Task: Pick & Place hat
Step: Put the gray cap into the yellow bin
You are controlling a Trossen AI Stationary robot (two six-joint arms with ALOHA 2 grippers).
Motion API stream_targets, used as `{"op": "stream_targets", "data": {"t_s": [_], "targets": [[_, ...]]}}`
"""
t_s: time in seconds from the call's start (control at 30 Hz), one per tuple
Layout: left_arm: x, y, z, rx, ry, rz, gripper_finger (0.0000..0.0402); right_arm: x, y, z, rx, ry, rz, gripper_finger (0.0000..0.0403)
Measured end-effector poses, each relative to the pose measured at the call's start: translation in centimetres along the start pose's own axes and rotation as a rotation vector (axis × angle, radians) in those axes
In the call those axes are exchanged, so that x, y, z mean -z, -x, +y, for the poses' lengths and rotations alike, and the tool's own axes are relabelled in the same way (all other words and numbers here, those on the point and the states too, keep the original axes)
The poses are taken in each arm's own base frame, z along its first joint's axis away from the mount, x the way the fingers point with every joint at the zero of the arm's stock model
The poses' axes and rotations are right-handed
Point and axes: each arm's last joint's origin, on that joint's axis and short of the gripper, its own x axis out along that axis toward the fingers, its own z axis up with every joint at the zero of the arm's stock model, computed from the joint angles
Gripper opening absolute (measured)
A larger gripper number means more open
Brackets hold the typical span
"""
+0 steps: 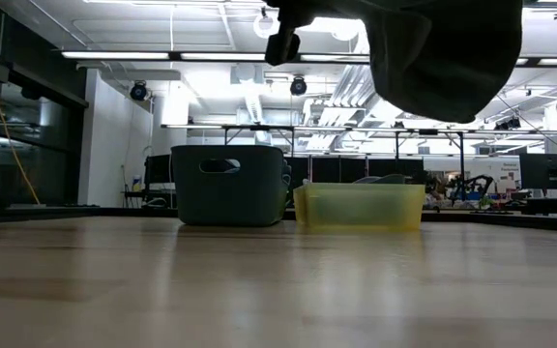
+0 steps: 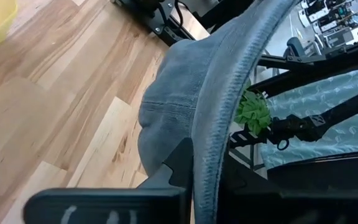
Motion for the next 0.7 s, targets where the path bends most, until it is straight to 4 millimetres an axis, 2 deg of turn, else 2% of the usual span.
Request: {"op": "stream_targets", "data": {"t_s": [0.43, 0.7], "targets": [[-0.3, 0.0, 0.0, -0.022, -0.072, -0.042, 0.0045, 0.3, 0.0, -0.3, 0.060, 0.002, 0.015, 0.0005], [-1.3, 1.3, -0.2, -0.077, -0.103, -0.159, 0.0139, 1.3, 0.1, -0.8, 0.150, 0.005, 0.101, 0.0005]]}}
